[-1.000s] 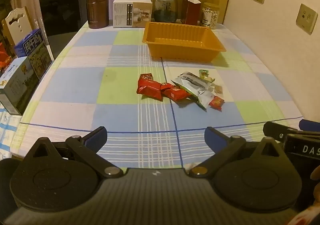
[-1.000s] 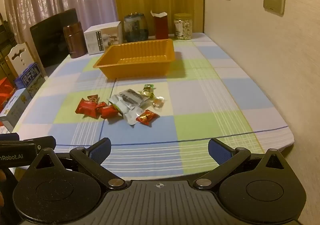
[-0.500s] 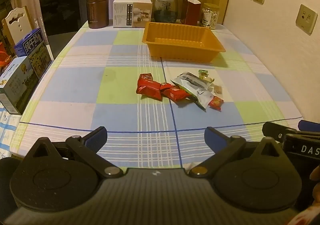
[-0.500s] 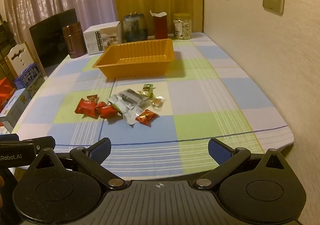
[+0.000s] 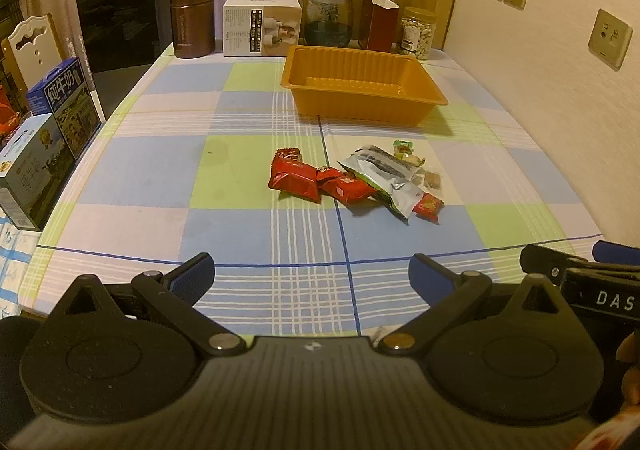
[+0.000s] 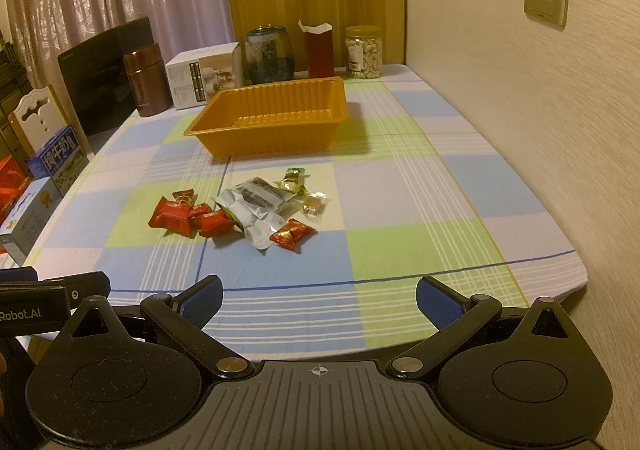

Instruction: Organize snacks

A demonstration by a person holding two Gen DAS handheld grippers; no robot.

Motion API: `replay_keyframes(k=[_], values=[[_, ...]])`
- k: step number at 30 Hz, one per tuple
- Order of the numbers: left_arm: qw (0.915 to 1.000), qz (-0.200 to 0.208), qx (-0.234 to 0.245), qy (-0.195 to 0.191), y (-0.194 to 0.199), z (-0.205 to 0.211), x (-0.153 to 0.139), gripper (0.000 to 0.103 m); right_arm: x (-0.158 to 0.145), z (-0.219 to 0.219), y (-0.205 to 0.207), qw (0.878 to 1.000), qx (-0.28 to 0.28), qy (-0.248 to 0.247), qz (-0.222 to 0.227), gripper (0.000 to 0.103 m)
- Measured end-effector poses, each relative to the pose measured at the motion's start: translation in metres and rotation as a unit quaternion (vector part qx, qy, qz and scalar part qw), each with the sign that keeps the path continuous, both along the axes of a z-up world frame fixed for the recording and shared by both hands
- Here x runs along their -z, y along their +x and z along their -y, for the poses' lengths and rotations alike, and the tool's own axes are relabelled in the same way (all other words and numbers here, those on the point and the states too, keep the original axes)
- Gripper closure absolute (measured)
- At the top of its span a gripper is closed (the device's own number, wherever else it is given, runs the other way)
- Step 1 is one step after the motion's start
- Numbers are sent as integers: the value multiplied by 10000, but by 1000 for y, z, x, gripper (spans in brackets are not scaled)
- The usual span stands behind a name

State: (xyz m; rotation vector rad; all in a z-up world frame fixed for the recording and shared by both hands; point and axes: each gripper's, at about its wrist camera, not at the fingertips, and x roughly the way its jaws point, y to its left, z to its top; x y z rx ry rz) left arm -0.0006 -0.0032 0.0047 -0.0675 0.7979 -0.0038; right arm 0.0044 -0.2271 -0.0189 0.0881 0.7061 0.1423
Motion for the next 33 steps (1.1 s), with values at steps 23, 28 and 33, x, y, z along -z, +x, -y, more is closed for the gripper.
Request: replay_keyframes(k=[23, 28, 33], values=[[10000, -2, 27, -26, 3, 2, -2, 0, 2, 0, 1, 10000, 1, -7, -16, 0], [10000, 3, 30, -22, 2, 2, -2, 0, 2, 0, 1, 10000, -1, -5, -16, 0], [10000, 5, 30, -23, 3, 2, -2, 0, 2, 1, 1, 10000, 0, -6, -21, 0]])
